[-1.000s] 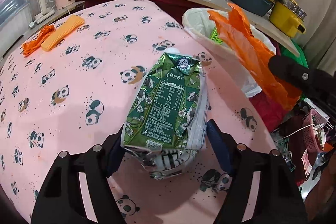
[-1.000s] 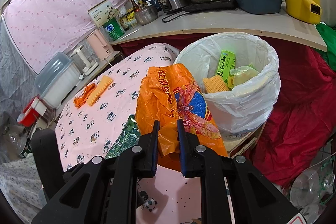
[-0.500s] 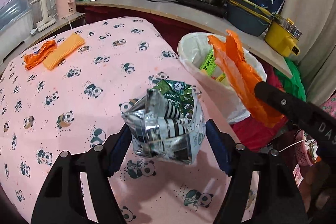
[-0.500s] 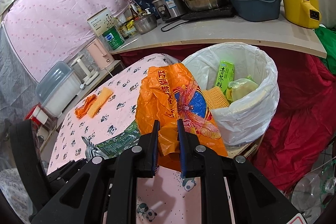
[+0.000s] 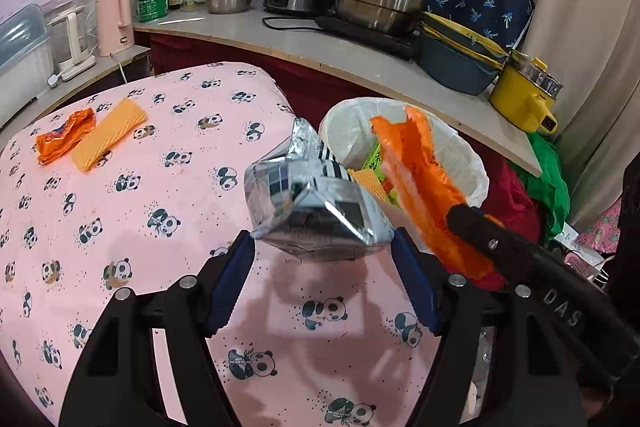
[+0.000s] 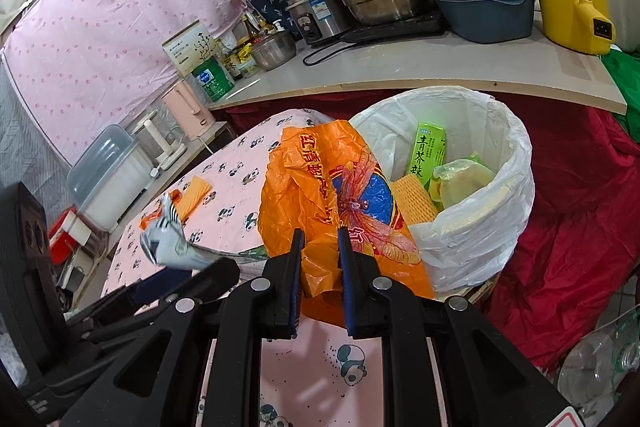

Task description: Collect trash

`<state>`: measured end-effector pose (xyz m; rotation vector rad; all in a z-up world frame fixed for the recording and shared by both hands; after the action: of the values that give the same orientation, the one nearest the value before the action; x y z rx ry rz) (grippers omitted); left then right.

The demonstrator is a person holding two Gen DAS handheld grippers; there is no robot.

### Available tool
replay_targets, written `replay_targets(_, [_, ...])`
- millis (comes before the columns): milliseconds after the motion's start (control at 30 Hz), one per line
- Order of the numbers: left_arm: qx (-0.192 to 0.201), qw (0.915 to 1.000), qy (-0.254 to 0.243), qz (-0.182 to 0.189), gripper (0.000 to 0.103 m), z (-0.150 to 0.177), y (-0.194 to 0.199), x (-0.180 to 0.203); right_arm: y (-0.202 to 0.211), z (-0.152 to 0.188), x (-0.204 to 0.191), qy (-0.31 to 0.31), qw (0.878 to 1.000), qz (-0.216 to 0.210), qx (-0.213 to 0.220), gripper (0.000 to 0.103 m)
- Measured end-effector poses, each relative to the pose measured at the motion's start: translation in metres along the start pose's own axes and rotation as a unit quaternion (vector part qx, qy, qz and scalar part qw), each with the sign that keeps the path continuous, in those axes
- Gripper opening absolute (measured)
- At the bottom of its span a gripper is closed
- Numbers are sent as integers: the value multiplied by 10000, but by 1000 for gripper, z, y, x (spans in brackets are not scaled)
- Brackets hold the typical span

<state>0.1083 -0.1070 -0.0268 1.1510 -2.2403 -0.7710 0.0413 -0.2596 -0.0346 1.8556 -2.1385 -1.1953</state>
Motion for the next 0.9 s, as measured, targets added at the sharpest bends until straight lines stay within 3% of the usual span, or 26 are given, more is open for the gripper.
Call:
replay_targets(33, [13, 10000, 5, 8, 62, -2, 0, 0, -1, 0, 0, -7, 10000, -5, -9, 15])
replay_targets(67, [13, 10000, -4, 70, 45, -3, 0, 0, -2, 0, 1, -16, 10000, -8, -11, 15])
replay_targets(100, [-96, 9999, -42, 124, 17, -3, -2, 1, -2, -1, 2, -26, 10000, -5, -9, 15])
replay_targets(300, [-332, 9994, 70, 55, 16, -1, -18, -8, -3, -4, 3, -49, 10000, -17, -2, 15])
replay_targets(367, [-315, 9993, 214, 28, 21, 1, -18, -16, -4, -5, 4, -62, 10000, -12, -16, 15])
replay_targets(433, [-266, 9990, 346, -63, 43, 1, -16, -26, -7, -6, 5, -82, 10000, -16, -28, 15])
replay_targets(533, [-131, 9979, 517, -370, 64, -2, -13, -46, -13, -9, 6, -77, 10000, -24, -45, 15])
replay_targets(600, [-125, 9957, 723, -561, 72, -5, -14, -62, -19, -12, 4, -72, 9999, -44, -69, 15])
replay_targets(733, [-149, 9921, 996, -753, 73, -11, -21, -92, -30, -18, -4, -16, 9999, -101, -76, 15])
replay_targets(900, [-390, 9884, 1323, -634, 76, -9, -39, -107, -46, -23, -9, -9, 9999, -131, -96, 15])
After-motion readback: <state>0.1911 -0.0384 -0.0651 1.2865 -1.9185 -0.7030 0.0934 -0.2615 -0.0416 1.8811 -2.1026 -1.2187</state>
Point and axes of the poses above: each gripper's, at about its wrist camera, not at the fingertips, and y roughly against the way its jaws point, x to its right, z to its underside, the point moved 3 cm from there along -y, roughly the way its jaws point, and after that the axes turned 1 degree about x, right-handed, at the moved point
